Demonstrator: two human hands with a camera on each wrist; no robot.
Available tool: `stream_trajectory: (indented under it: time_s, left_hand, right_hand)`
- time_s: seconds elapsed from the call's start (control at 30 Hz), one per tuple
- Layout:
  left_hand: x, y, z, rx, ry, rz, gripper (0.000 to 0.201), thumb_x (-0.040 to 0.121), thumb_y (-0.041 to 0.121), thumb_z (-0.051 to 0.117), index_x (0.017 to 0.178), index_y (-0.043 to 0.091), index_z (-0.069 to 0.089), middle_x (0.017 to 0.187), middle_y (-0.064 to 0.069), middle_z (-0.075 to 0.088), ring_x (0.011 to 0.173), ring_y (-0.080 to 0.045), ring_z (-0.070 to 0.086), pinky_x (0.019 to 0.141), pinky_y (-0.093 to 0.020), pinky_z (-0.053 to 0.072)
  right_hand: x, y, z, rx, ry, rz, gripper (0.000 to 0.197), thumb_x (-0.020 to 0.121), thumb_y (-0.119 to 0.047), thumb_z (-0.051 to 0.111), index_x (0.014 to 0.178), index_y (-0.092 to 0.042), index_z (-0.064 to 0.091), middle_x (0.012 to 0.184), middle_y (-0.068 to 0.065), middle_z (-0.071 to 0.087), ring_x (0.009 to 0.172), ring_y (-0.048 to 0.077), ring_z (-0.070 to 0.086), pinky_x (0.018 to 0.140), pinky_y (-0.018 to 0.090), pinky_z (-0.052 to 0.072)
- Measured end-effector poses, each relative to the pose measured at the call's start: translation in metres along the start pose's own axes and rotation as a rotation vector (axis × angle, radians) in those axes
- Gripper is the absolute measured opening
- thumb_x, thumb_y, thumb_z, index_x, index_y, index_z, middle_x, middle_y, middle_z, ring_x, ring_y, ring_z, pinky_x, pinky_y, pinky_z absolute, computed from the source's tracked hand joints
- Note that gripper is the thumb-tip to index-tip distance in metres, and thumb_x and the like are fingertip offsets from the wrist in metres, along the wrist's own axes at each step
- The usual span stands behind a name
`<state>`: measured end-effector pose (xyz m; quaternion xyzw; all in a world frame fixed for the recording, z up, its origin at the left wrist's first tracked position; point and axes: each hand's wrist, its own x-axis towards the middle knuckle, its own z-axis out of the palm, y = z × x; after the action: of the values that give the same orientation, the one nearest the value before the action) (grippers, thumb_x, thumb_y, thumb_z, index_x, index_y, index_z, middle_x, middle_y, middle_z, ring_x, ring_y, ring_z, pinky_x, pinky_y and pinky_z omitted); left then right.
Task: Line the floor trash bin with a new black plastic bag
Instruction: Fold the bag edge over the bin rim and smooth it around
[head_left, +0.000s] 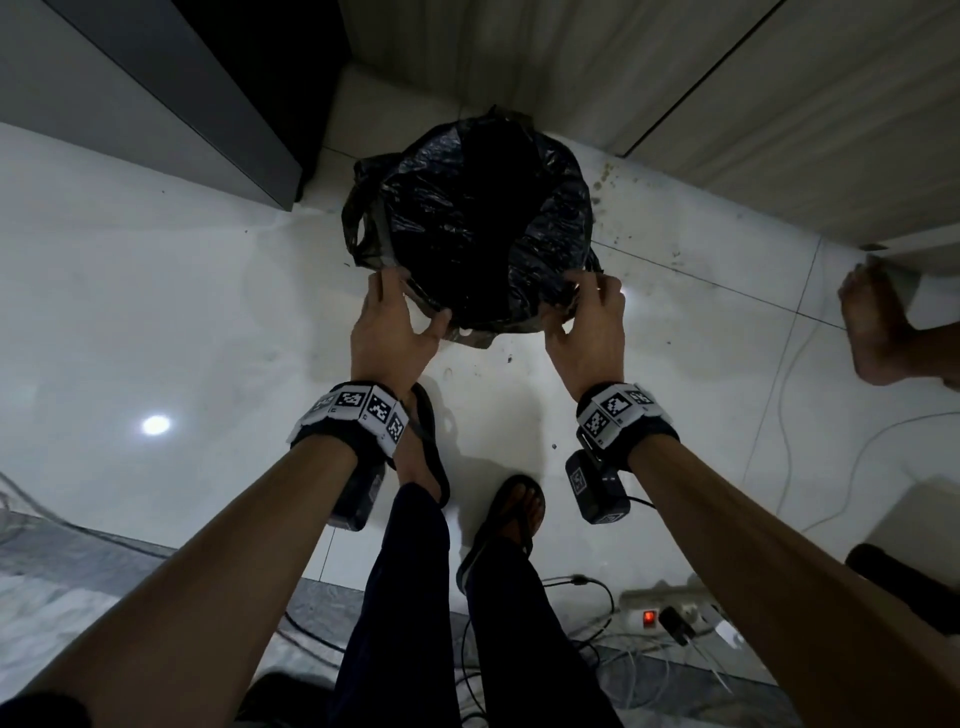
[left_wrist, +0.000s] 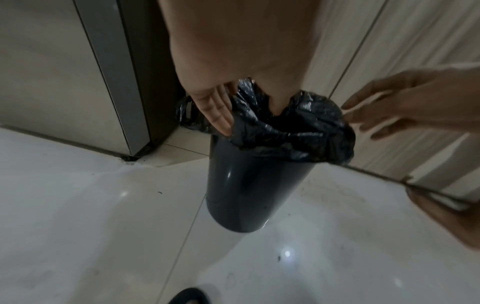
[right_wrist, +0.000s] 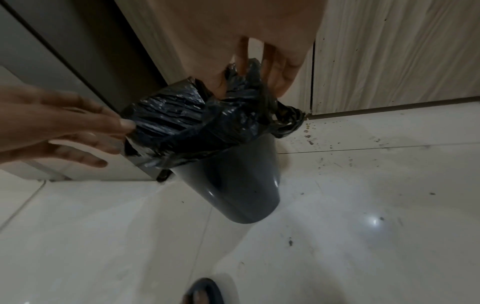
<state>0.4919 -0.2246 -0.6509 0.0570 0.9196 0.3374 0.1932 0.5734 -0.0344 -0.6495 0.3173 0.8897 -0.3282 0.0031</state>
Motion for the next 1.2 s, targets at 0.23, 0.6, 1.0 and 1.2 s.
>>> stream_trajectory:
  time_s: [0.23, 0.6, 1.0, 1.2]
  left_hand:
    - [0.019, 0.041, 0.009, -0.262, 0.013, -0.214, 0.102, 0.079, 0.005, 0.065, 0.153, 0.028, -0.001, 0.157, -0.019, 0.001, 0.13, -0.038, 0.045, 0.094, -0.03, 0.044]
    - [0.045, 0.033, 0.038, -0.425, -0.052, -0.432, 0.107, 0.083, -0.002, 0.055, 0.147, 0.029, -0.025, 0.138, -0.022, 0.039, 0.113, -0.034, 0.054, 0.087, -0.025, 0.04]
    - [0.077, 0.023, 0.016, -0.162, 0.055, -0.234, 0.107, 0.072, 0.01, 0.071, 0.152, 0.031, 0.003, 0.156, -0.013, 0.012, 0.139, -0.04, 0.026, 0.104, -0.056, 0.038]
    - [0.102, 0.01, 0.02, -0.107, -0.029, -0.092, 0.093, 0.081, 0.001, 0.05, 0.153, 0.03, -0.001, 0.159, -0.016, 0.016, 0.131, -0.039, 0.043, 0.096, -0.05, 0.05]
  right_hand:
    - [0.01, -0.034, 0.016, 0.126, -0.115, 0.217, 0.089, 0.09, -0.016, 0.06, 0.154, -0.024, -0.002, 0.157, 0.022, 0.007, 0.12, 0.044, 0.051, 0.091, 0.045, 0.049]
    - [0.036, -0.019, 0.045, 0.229, -0.11, 0.408, 0.101, 0.088, -0.006, 0.054, 0.148, -0.028, -0.024, 0.129, 0.02, 0.056, 0.11, 0.037, 0.06, 0.094, 0.051, 0.05]
    - [0.055, -0.022, 0.03, 0.112, -0.091, 0.232, 0.081, 0.088, -0.029, 0.058, 0.148, -0.051, 0.008, 0.157, 0.017, 0.011, 0.126, 0.039, 0.047, 0.083, 0.036, 0.051]
    - [0.068, 0.001, 0.045, 0.012, -0.074, 0.253, 0.058, 0.097, -0.025, 0.046, 0.149, -0.041, 0.025, 0.157, 0.01, 0.023, 0.125, 0.034, 0.051, 0.09, 0.038, 0.05]
